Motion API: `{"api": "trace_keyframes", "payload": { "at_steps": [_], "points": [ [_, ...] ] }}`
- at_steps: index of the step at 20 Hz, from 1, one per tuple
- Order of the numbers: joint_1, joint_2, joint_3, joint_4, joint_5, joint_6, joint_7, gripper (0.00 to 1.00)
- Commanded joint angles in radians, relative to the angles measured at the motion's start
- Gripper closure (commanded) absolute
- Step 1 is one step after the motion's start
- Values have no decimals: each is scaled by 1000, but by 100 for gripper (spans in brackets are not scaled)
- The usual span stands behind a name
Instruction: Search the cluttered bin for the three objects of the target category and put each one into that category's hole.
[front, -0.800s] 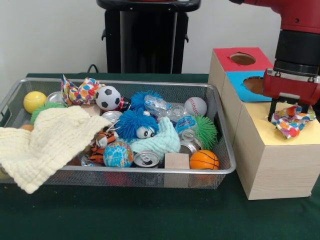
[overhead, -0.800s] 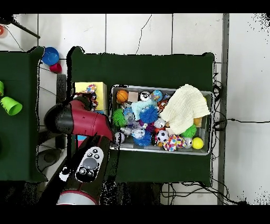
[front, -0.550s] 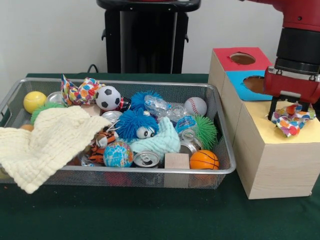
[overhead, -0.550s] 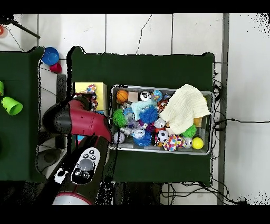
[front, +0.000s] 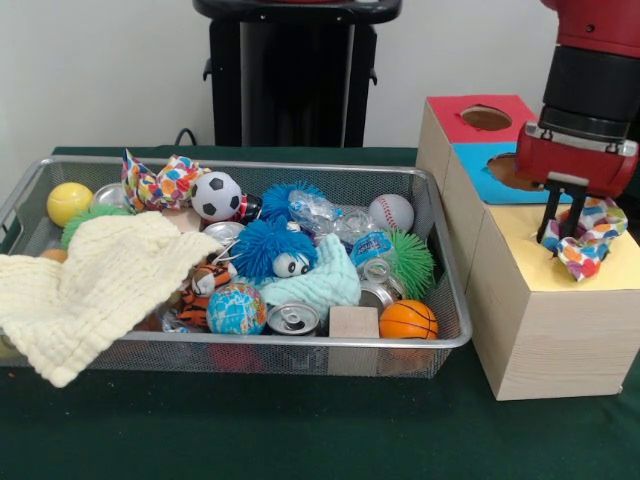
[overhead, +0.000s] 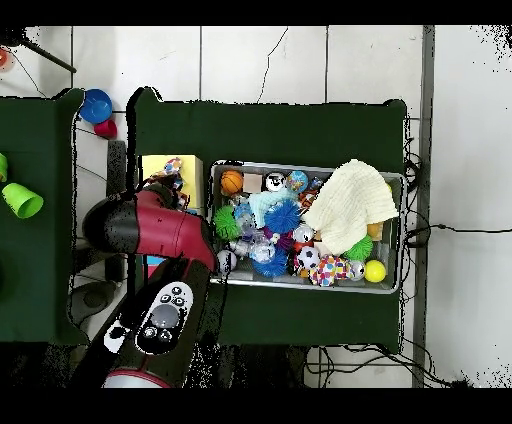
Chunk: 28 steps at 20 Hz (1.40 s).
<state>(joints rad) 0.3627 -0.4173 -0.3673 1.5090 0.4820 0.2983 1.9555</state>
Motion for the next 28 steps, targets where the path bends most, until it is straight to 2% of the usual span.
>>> {"api": "trace_keyframes", "payload": {
  "at_steps": [1, 8, 13, 14, 18, 28],
  "points": [
    [-12, 25, -13, 78, -31, 166, 191, 100],
    [-15, -4, 14, 99, -20, 183, 191, 100],
    [-16, -3, 13, 79, -21, 211, 190, 100],
    [-23, -8, 28, 85, -17, 205, 188, 0],
    [-23, -16, 39, 102, -14, 188, 186, 0],
    [21, 6, -18, 86, -12, 212, 238, 0]
  ]
}}
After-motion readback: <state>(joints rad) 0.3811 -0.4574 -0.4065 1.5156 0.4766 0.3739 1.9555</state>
